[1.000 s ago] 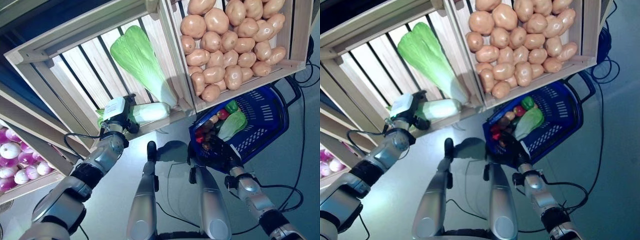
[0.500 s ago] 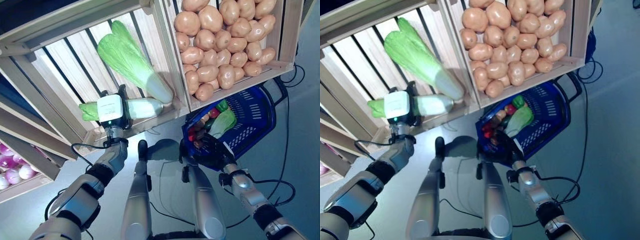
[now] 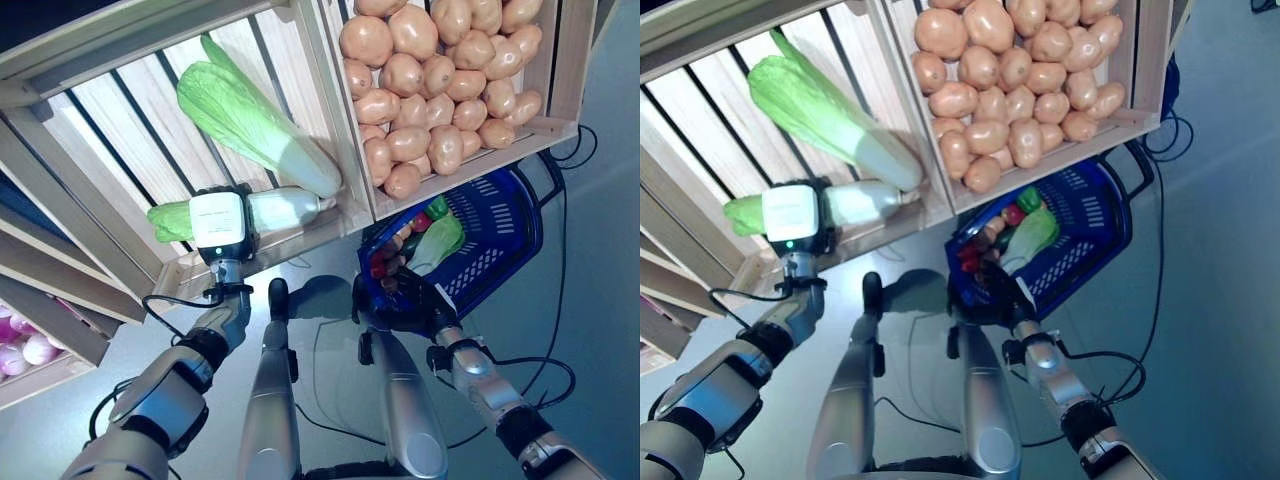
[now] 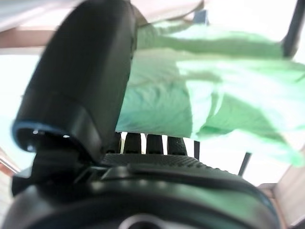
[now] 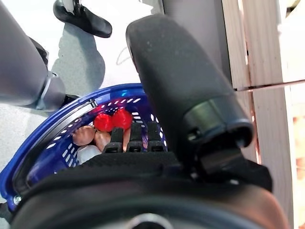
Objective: Put vegetables into the basket
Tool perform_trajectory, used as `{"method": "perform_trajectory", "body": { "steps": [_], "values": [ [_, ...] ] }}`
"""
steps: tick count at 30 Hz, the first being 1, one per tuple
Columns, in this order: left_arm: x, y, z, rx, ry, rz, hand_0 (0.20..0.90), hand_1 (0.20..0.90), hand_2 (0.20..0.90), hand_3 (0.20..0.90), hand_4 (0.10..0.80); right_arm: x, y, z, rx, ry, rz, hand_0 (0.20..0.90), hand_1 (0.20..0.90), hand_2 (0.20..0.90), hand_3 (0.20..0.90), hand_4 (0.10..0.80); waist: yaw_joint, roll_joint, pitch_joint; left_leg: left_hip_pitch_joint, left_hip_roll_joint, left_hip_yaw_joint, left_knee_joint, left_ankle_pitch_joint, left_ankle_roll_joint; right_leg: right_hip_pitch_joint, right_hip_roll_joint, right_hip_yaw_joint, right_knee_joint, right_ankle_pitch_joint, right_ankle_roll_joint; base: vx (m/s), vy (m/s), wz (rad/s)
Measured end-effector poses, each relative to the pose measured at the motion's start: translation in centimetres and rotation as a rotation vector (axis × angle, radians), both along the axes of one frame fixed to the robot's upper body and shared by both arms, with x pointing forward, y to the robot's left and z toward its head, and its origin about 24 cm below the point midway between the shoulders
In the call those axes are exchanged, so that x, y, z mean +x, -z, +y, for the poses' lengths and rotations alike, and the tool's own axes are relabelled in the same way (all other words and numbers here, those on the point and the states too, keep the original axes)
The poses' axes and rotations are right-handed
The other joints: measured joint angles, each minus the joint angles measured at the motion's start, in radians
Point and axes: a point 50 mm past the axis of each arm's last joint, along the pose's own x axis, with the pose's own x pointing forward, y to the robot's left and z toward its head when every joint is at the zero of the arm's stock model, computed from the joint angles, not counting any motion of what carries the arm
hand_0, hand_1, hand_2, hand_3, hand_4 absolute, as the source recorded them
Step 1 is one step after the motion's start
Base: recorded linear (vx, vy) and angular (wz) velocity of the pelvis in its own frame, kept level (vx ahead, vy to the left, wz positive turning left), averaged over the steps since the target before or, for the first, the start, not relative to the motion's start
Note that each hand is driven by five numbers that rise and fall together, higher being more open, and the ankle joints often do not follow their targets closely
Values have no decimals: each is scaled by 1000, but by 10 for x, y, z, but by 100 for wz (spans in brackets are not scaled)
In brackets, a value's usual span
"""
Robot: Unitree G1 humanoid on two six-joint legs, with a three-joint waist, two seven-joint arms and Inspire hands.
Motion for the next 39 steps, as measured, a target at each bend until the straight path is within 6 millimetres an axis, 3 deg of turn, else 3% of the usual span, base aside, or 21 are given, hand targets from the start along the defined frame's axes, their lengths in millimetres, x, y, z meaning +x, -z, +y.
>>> {"method": "perform_trajectory", "body": {
  "steps": [9, 14, 18, 24, 30, 34, 39],
  "values": [
    [-3, 6, 7, 38, 25, 22, 300, 300, 300, 300, 400, 1, 0, 6, 12, -8, -3, 900, 900, 900, 900, 800, 2, -6, 1, 37, 0, -1, -4, 0, 1, 40, 0, -2, -12, 10, -6, 3, 2, 0],
    [-17, 24, 11, -38, 64, 29, 300, 300, 300, 300, 400, -1, 2, 5, 11, 2, 4, 900, 900, 900, 900, 800, 8, -6, 1, 149, 2, -2, -26, 1, 0, 152, 1, -9, -31, 9, -6, 30, -5, -2],
    [-31, 26, 6, -160, 132, -55, 300, 300, 300, 300, 400, -9, 7, -1, 21, 51, 6, 900, 900, 900, 900, 800, 34, 6, 1, 248, 4, -5, -61, 0, -5, 245, -2, -12, -56, 5, 0, 70, 5, 0],
    [-65, 38, -5, -302, 214, -114, 300, 300, 300, 300, 400, -29, 9, -22, 69, 159, -1, 900, 900, 900, 900, 800, 64, 109, -11, 338, 3, -28, -115, 13, 4, 346, -6, -40, -110, 11, 0, 83, 19, 9],
    [-100, 39, -7, -436, 294, -62, 300, 300, 300, 300, 400, -43, -6, -41, 133, 211, -68, 900, 900, 900, 900, 800, 92, 202, -65, 446, 7, -47, -170, 11, 8, 487, -1, -66, -207, 18, 9, 120, 17, 12],
    [-114, 41, -8, -547, 351, 1, 300, 300, 300, 300, 400, -49, -14, -49, 231, 206, -95, 900, 900, 900, 900, 800, 107, 215, -133, 492, 6, -57, -192, 7, 12, 555, 1, -70, -267, 25, 18, 106, 4, 11],
    [-125, 54, -5, -688, 340, 134, 300, 300, 300, 300, 400, -62, -18, -45, 341, 132, -103, 900, 900, 900, 900, 800, 114, 185, -229, 530, 3, -60, -193, -11, 14, 633, 0, -93, -329, 29, 23, 76, 3, 11]
  ]
}}
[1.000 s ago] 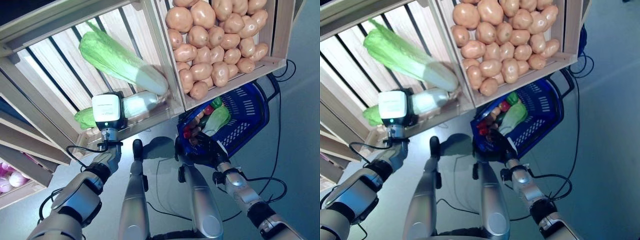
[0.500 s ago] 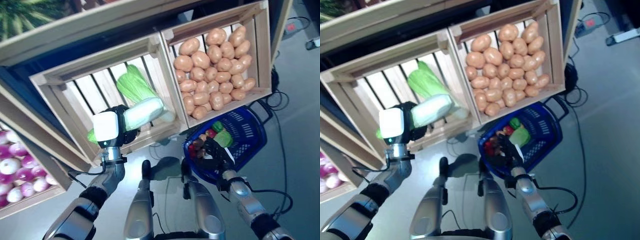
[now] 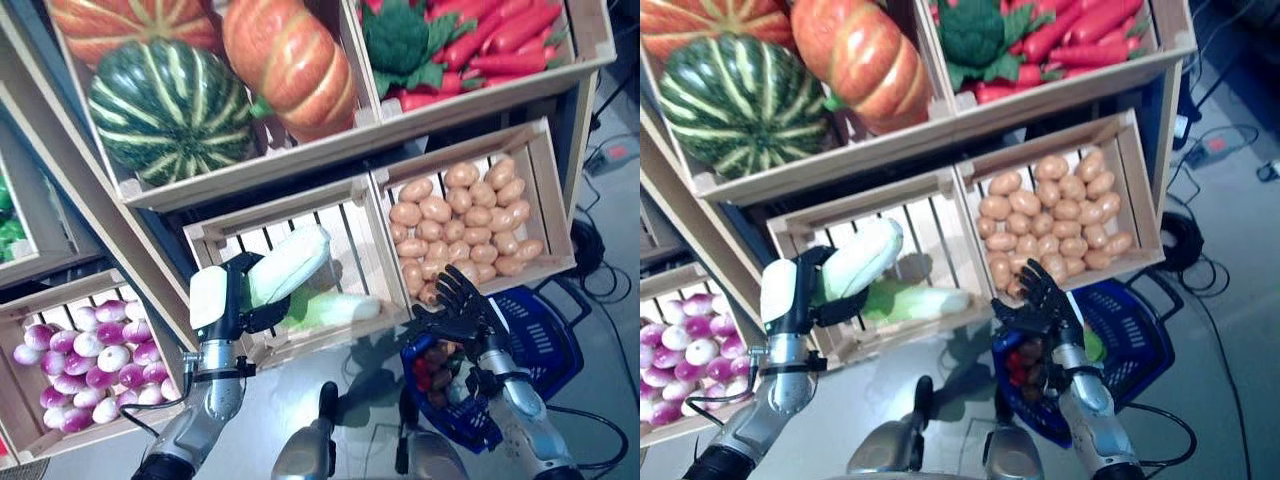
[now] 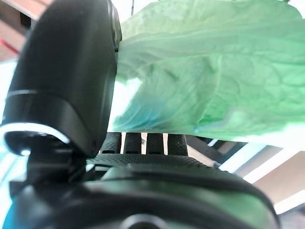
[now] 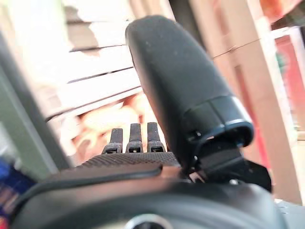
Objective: Put vegetables into the basket
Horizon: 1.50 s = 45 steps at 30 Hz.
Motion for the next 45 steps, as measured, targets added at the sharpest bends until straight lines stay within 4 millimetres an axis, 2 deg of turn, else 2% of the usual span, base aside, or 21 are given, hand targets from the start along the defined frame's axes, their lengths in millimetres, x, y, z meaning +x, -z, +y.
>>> {"method": "perform_trajectory", "body": {
  "steps": [4, 9, 14, 19, 23, 31, 41, 42, 44, 45],
  "values": [
    [-2, 4, -2, -112, 46, 92, 300, 300, 300, 300, 400, -2, -10, 12, 122, -106, -57, 900, 900, 900, 900, 800, 0, -25, -35, 10, -1, 1, 0, -3, 2, 10, -1, 0, 0, 0, 0, 36, 6, 0],
    [-1, 8, -18, -248, 180, 205, 300, 300, 300, 300, 400, -2, -22, 30, 219, -266, -125, 900, 900, 900, 900, 800, 4, -48, -77, 13, -1, 3, 0, -3, 2, 13, -1, 0, 0, 2, 1, 39, 0, -1],
    [-4, 15, -43, -310, 363, 332, 300, 300, 300, 300, 400, 2, -27, 51, 341, -402, -127, 900, 900, 900, 900, 800, 6, -51, -102, 31, -1, 5, -1, -6, 5, 29, -2, 3, 0, 2, 1, 43, -4, -1],
    [-4, 14, -62, -325, 497, 387, 300, 300, 300, 300, 400, 6, -38, 67, 400, -503, -153, 900, 900, 900, 900, 800, 8, -51, -111, 41, -1, 6, 0, -5, 6, 37, -2, 7, 0, 2, 1, 48, 0, -2],
    [-3, 12, -63, -368, 535, 414, 300, 300, 300, 300, 400, 8, -39, 68, 428, -521, -137, 900, 900, 900, 900, 800, 8, -49, -125, 47, -1, 7, -1, -6, 6, 43, -2, 8, 0, 2, 1, 0, 0, 0],
    [1, 10, -55, -280, 612, 507, 300, 300, 300, 300, 400, 6, -35, 63, 400, -554, -63, 900, 900, 900, 900, 800, 11, -46, -138, 52, -1, 8, -1, -6, 7, 46, -2, 11, 0, 3, 3, 0, 0, 0],
    [-2, 15, -57, -317, 718, 643, 300, 300, 300, 300, 400, 3, -31, 62, 376, -589, -12, 900, 900, 900, 900, 800, 10, -44, -168, 52, -1, 8, -1, -6, 7, 47, -2, 12, 0, 3, 3, 0, 0, 0],
    [-2, 15, -57, -311, 726, 651, 300, 300, 300, 300, 400, 2, -30, 62, 374, -593, -3, 484, 484, 484, 484, 522, 10, -44, -170, 52, -1, 8, -1, -6, 7, 47, -2, 12, 0, 3, 3, 0, 0, 0],
    [-4, 17, -57, -299, 740, 669, 300, 300, 300, 300, 400, 1, -28, 61, 363, -604, 14, 300, 300, 300, 300, 400, 10, -44, -178, 52, -1, 8, -1, -6, 7, 46, -2, 13, 0, 3, 3, 0, 0, 0],
    [-4, 17, -57, -294, 745, 676, 300, 300, 300, 300, 400, 1, -28, 61, 355, -609, 24, 300, 300, 300, 300, 400, 10, -44, -185, 52, -2, 9, -1, -7, 8, 46, -2, 14, 0, 3, 3, 0, 0, 0]
  ]
}}
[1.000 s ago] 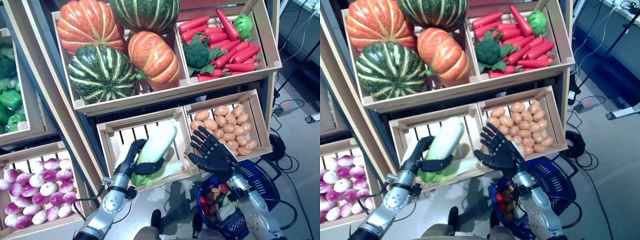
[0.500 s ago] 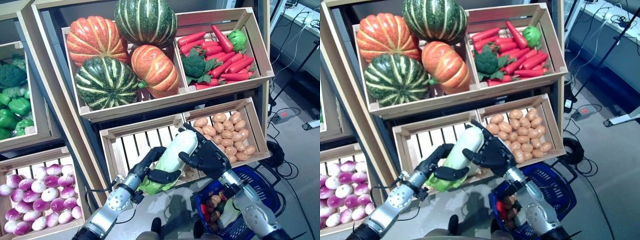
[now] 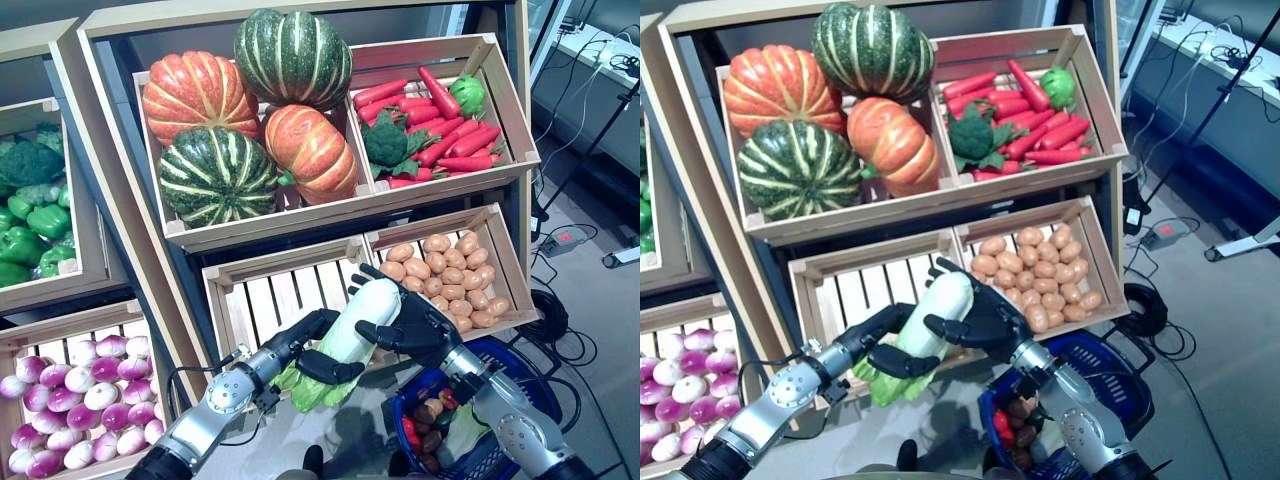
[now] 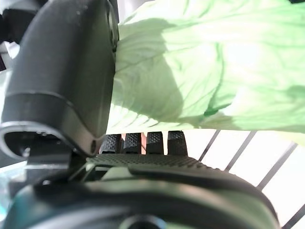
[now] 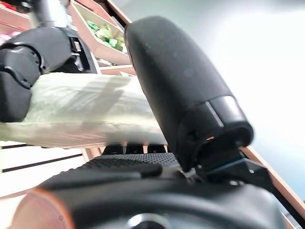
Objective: Put vegetables into the basket
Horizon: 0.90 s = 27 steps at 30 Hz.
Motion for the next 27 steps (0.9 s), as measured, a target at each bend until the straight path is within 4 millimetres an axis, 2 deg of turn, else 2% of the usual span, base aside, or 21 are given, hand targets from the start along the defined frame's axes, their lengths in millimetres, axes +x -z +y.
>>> {"method": "perform_trajectory", "body": {
  "steps": [3, 13, 14, 15, 21, 27],
  "values": [
    [-4, 0, -7, -3, 57, 12, 300, 300, 300, 300, 400, -1, 1, 0, -5, -22, 1, 300, 300, 300, 300, 400, 0, -1, -7, 0, 0, 1, 0, 0, 0, 0, 0, 1, 0, 0, 0, 0, 0, 0],
    [-6, -1, -13, -32, 88, 33, 300, 300, 300, 300, 400, -1, 0, 0, -13, -23, -11, 300, 300, 300, 300, 400, -2, 2, -11, 3, -1, 18, 0, -3, 3, -3, -1, 17, 0, 2, 2, -11, 6, -4],
    [-7, -1, -14, -34, 92, 33, 862, 862, 862, 862, 775, -1, 0, 0, -15, -22, -11, 300, 300, 300, 300, 400, -2, 3, -11, 3, -1, 19, 0, -3, 3, -4, -1, 17, 0, 2, 2, 0, 0, 0],
    [-7, -1, -15, -36, 93, 33, 900, 900, 900, 900, 800, -1, -1, -1, -14, -20, -14, 300, 300, 300, 300, 400, -2, 4, -12, 3, -1, 19, 0, -3, 4, -4, -2, 17, 0, 2, 2, 0, 0, 0],
    [-9, -10, -24, -4, 120, -43, 900, 900, 900, 900, 800, 1, -1, -5, -31, 9, -12, 300, 300, 300, 300, 400, 0, 11, -18, 2, -3, 19, 0, -4, 5, -5, -4, 17, 0, 2, 2, 0, 0, 0],
    [-18, -10, -25, -14, -20, -155, 900, 900, 900, 900, 800, 0, -1, -14, 0, 143, 6, 300, 300, 300, 300, 400, -1, 13, -22, -12, -3, 19, -6, -6, 6, -20, -4, 18, 0, 2, 2, 0, 0, 0]
  ]
}}
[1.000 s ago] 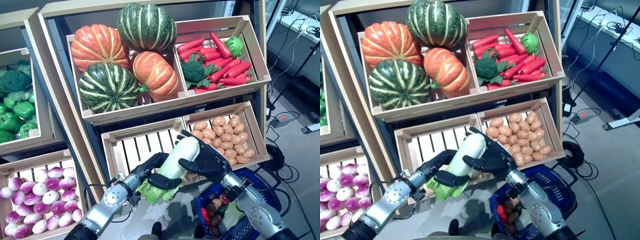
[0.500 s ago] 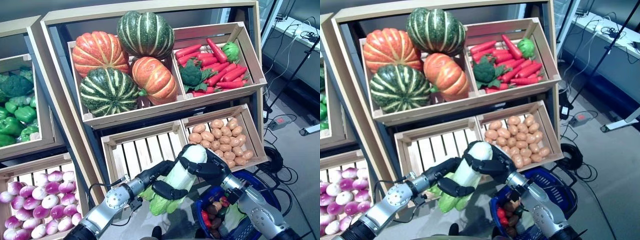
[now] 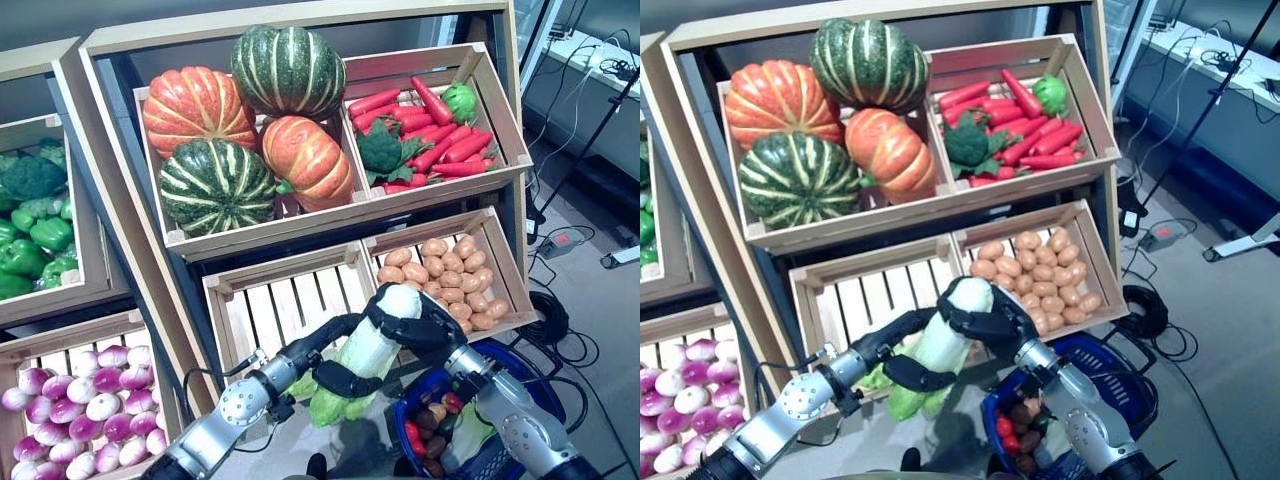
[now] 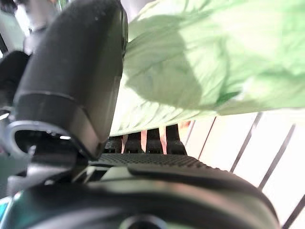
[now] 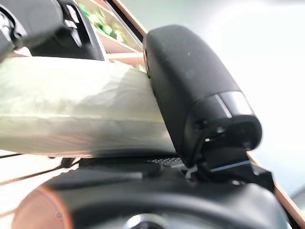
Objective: Put vegetables into the basket
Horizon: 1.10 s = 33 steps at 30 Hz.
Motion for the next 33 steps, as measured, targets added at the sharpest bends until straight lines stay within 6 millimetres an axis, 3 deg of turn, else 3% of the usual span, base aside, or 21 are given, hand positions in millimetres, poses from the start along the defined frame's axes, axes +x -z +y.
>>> {"method": "perform_trajectory", "body": {
  "steps": [5, 7, 11, 12, 13, 14, 17, 24, 26, 33],
  "values": [
    [-16, 6, 9, 67, -123, -86, 900, 900, 900, 900, 800, -9, 8, -7, -51, 141, 35, 300, 300, 300, 300, 400, -2, 3, -1, -15, 0, 2, 6, -4, 1, -17, 0, 3, 0, -1, -1, -29, -15, -2],
    [-19, 9, 26, 144, -231, -125, 900, 900, 900, 900, 800, -12, 10, -23, -163, 223, 33, 300, 300, 300, 300, 400, -4, 3, -1, -33, 0, 3, 6, -4, 0, -36, 0, 3, 0, -1, 0, -156, -25, 0],
    [-9, 3, 123, 433, -720, -215, 900, 900, 900, 900, 800, -27, 18, -90, -596, 498, 91, 300, 300, 300, 300, 400, -9, 5, 11, -109, 3, 2, 6, 11, -4, -112, 4, 3, 0, 14, -1, -205, -10, -1],
    [-9, -1, 136, 475, -766, -231, 900, 900, 900, 900, 800, -29, 18, -100, -651, 540, 100, 300, 300, 300, 300, 400, -11, 5, 20, -118, 2, 2, 6, 15, -4, -122, 4, 3, 0, 16, -1, -182, -5, -1],
    [-9, -13, 163, 581, -841, -274, 900, 900, 900, 900, 800, -33, 17, -126, -801, 659, 120, 300, 300, 300, 300, 400, -13, 7, 61, -131, 2, 2, 7, 23, -5, -134, 6, 4, 1, 22, -3, -189, -8, 0],
    [-9, -18, 172, 620, -873, -294, 900, 900, 900, 900, 800, -35, 15, -139, -907, 715, 118, 300, 300, 300, 300, 400, -14, 9, 82, -141, 0, 2, 7, 25, -4, -144, 6, 4, 1, 25, -2, -188, -8, 0],
    [-2, -26, 176, 644, -900, -346, 900, 900, 900, 900, 800, -32, 0, -156, -1027, 791, 68, 300, 300, 300, 300, 400, -15, 17, 150, -159, -2, 3, 7, 36, -4, -164, 5, 6, 1, 36, 0, -156, -30, -2],
    [41, -45, 141, 527, -889, -542, 900, 900, 900, 900, 800, 14, -41, -149, -957, 990, -122, 300, 300, 300, 300, 400, -18, 5, 364, -287, 5, 4, 40, 65, -19, -287, 17, 1, 26, 67, -17, -249, -58, 0],
    [46, -51, 136, 491, -921, -593, 900, 900, 900, 900, 800, 22, -46, -148, -864, 1066, -138, 300, 300, 300, 300, 400, -17, 4, 413, -327, 7, 2, 56, 65, -20, -326, 19, -2, 43, 68, -20, -176, -99, 1],
    [58, -65, 133, 428, -994, -728, 900, 900, 900, 900, 800, 34, -34, -143, -405, 1212, -23, 300, 300, 300, 300, 400, -11, -6, 433, -444, 7, 0, 80, 68, -23, -444, 16, -7, 78, 65, -28, -124, -75, 2]
  ]
}}
